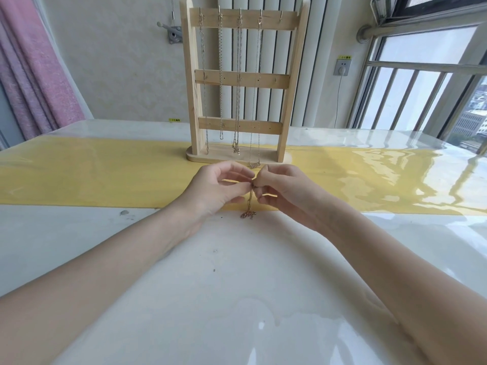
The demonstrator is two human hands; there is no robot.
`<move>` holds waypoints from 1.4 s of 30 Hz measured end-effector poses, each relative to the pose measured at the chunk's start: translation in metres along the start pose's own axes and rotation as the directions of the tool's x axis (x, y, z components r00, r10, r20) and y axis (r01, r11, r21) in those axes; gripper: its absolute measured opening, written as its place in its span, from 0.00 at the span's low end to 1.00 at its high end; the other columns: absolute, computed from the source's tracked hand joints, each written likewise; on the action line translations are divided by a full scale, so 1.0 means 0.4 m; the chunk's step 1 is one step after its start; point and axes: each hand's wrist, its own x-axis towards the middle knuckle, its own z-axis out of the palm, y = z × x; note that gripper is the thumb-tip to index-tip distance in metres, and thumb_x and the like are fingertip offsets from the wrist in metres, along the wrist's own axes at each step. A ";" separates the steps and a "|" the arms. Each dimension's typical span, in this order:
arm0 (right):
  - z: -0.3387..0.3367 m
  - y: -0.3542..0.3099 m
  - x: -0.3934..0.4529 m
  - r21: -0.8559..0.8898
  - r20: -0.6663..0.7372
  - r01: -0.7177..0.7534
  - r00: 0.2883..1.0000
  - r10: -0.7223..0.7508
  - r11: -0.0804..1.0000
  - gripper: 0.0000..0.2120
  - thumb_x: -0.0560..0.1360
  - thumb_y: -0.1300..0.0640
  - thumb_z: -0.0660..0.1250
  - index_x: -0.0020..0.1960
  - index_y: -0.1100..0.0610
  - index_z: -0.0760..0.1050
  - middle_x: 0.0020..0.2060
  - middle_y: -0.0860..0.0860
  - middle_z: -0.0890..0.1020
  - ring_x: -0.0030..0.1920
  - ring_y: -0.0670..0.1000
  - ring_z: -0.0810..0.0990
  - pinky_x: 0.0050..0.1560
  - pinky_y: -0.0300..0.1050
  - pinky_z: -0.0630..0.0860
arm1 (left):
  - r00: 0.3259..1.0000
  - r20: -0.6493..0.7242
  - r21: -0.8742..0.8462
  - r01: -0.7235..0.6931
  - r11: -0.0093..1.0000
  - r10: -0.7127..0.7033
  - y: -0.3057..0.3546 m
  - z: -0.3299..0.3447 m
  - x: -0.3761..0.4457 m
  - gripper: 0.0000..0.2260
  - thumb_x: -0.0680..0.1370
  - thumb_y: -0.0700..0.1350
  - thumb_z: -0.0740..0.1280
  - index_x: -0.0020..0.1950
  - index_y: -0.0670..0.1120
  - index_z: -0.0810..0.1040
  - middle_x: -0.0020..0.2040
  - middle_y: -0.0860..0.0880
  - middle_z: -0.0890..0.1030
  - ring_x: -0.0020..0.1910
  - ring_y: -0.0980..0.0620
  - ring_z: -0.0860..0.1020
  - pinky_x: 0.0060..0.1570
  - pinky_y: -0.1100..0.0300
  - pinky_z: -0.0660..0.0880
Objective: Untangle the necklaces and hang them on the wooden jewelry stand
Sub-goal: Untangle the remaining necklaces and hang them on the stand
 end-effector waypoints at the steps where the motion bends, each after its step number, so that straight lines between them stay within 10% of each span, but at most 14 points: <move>1: 0.000 0.001 0.001 -0.032 -0.005 0.010 1.000 -0.010 0.999 0.13 0.74 0.68 0.62 0.33 0.58 0.67 0.29 0.52 0.73 0.32 0.47 0.71 0.36 0.37 0.69 | 1.000 -0.009 -0.003 -0.006 1.000 0.006 0.000 -0.003 0.001 0.06 0.74 0.36 0.69 0.46 0.46 0.79 0.45 0.50 0.81 0.42 0.57 0.79 0.42 0.67 0.78; 19: 0.009 0.001 -0.004 -0.020 0.055 -0.054 0.997 0.056 0.998 0.09 0.75 0.65 0.58 0.36 0.57 0.66 0.29 0.51 0.69 0.31 0.49 0.68 0.33 0.38 0.68 | 0.996 0.048 -0.063 0.079 0.995 -0.076 0.000 -0.017 0.013 0.08 0.79 0.34 0.59 0.43 0.45 0.71 0.36 0.48 0.67 0.29 0.57 0.66 0.31 0.67 0.73; 28: 0.016 0.017 0.002 0.065 -0.003 -0.014 1.000 0.014 0.998 0.14 0.72 0.69 0.62 0.31 0.57 0.65 0.33 0.55 0.71 0.33 0.49 0.71 0.35 0.40 0.69 | 0.998 -0.020 -0.149 0.062 0.987 -0.066 0.000 -0.006 0.008 0.09 0.76 0.30 0.62 0.40 0.42 0.69 0.34 0.48 0.73 0.30 0.57 0.79 0.44 0.62 0.80; 42: 0.017 -0.003 -0.001 0.234 -0.070 0.030 0.997 -0.014 0.972 0.12 0.76 0.71 0.60 0.37 0.58 0.70 0.29 0.52 0.73 0.30 0.46 0.70 0.32 0.35 0.70 | 0.997 0.080 -0.107 0.021 0.994 -0.013 0.007 -0.009 -0.004 0.10 0.73 0.31 0.69 0.45 0.45 0.76 0.42 0.49 0.78 0.35 0.59 0.78 0.36 0.68 0.75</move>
